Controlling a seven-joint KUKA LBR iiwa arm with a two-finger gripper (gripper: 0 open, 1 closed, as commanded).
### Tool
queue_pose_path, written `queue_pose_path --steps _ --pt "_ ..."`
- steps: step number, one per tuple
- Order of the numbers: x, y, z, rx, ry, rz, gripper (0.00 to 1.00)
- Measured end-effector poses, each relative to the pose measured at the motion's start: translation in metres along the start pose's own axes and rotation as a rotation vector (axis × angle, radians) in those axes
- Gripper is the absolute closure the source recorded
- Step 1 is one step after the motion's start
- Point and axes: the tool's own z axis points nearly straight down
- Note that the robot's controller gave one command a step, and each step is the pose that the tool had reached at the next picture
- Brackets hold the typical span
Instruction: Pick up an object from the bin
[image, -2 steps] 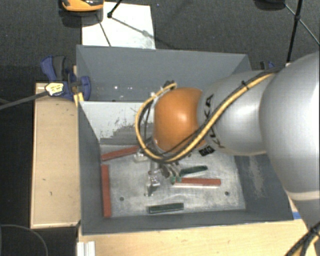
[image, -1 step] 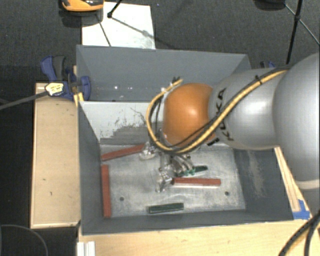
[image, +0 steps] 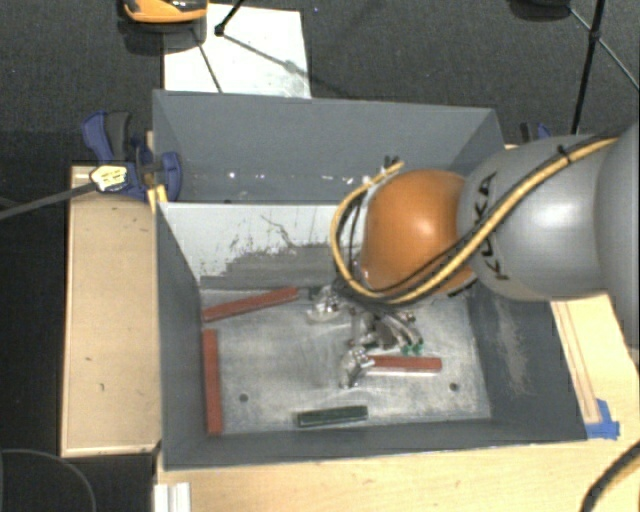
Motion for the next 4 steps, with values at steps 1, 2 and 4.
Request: queue_pose_path --steps 1,2,4 --pt "0.008 -0.009 0.034 0.001 -0.003 -0.134 0.00" --pt "0.017 -0.041 0.025 -0.001 0.000 -0.125 0.00" --pt "0.018 -0.076 0.052 -0.002 -0.001 -0.206 1.00"
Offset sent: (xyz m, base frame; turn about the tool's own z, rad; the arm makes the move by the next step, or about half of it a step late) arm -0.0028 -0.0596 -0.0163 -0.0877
